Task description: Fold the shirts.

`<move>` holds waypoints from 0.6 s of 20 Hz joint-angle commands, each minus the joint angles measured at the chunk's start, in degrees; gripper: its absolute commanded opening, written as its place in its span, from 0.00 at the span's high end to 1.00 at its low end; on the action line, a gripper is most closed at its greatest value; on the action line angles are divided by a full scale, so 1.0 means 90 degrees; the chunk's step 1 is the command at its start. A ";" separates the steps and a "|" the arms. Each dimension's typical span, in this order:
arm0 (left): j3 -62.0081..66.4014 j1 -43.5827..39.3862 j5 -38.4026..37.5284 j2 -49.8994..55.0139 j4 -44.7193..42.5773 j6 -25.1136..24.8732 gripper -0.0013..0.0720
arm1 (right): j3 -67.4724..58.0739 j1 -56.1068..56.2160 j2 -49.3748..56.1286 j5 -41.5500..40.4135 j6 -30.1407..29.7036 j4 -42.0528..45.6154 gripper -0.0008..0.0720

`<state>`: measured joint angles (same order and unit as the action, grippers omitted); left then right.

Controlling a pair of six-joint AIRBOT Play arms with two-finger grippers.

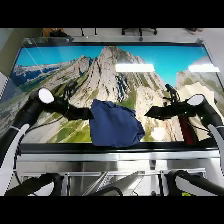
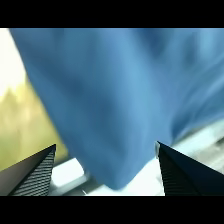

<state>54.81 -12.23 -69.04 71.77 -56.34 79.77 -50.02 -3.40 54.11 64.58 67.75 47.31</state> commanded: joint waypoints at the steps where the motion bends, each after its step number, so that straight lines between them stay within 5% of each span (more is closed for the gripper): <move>1: -0.1875 0.0155 0.0855 -0.0656 0.0848 -0.0379 0.03 | -0.0002 0.0005 0.0784 -0.0017 -0.0393 -0.0148 0.41; 5: -0.2191 0.0168 0.1923 -0.0947 0.1447 -0.0537 0.03 | -0.0002 0.0007 0.1413 -0.0051 -0.0763 -0.0284 0.41; 12: -0.0243 0.0095 0.2455 0.0243 0.1214 -0.0549 0.03 | -0.0005 0.0755 0.1749 -0.0656 -0.0891 -0.0287 0.41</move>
<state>46.63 -11.29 -49.10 68.60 -44.97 75.09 -50.15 0.25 68.40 61.82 60.49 43.66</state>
